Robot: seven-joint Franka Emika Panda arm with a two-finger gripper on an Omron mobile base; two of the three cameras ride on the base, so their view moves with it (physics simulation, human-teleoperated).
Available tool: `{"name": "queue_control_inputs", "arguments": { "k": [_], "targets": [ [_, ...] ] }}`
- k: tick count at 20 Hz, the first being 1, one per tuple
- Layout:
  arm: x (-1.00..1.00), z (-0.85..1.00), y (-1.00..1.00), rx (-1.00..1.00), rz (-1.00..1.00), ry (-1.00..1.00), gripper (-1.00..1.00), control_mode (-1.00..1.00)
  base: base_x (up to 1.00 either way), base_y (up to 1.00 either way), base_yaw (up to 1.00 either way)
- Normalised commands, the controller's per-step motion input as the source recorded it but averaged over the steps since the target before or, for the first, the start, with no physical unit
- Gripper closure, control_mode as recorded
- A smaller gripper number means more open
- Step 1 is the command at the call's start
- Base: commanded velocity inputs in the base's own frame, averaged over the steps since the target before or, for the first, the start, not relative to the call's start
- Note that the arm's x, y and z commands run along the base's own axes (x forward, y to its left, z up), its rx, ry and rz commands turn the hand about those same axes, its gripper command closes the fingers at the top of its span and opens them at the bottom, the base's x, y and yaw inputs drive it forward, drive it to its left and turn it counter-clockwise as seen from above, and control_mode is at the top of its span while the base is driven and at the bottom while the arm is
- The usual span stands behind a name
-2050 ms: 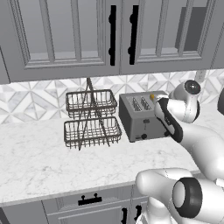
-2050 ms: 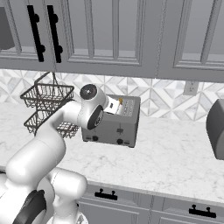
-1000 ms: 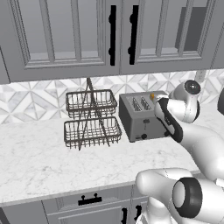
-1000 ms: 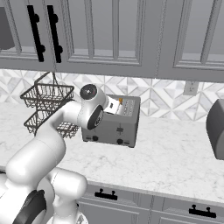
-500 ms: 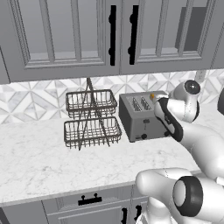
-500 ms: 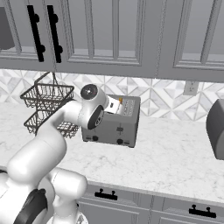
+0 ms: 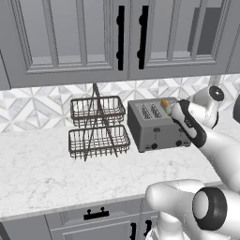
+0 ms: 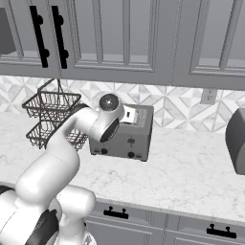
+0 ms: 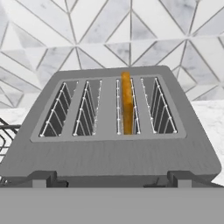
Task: Start the toaster. Once the lever pops up, take the bread to the plate on the dining counter.
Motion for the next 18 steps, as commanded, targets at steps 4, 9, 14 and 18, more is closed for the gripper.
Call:
{"name": "queue_control_inputs", "arguments": {
  "k": [4, 9, 14, 18],
  "targets": [
    [0.0, 0.03, -0.02, 0.01, 0.02, 0.0, -1.0, -1.0, 0.0, 0.0, 0.0],
    [0.0, 0.0, 0.0, 0.0, 0.0, 0.0, -1.0, -1.0, 0.0, 0.0, 0.0],
    [0.03, 0.01, -0.08, 0.0, -0.01, -0.01, -1.0, -1.0, 0.0, 0.0, 0.0],
    [0.03, 0.0, -0.16, 0.02, 0.0, 0.0, -1.0, -1.0, 0.0, 0.0, 0.0]
  ]
}}
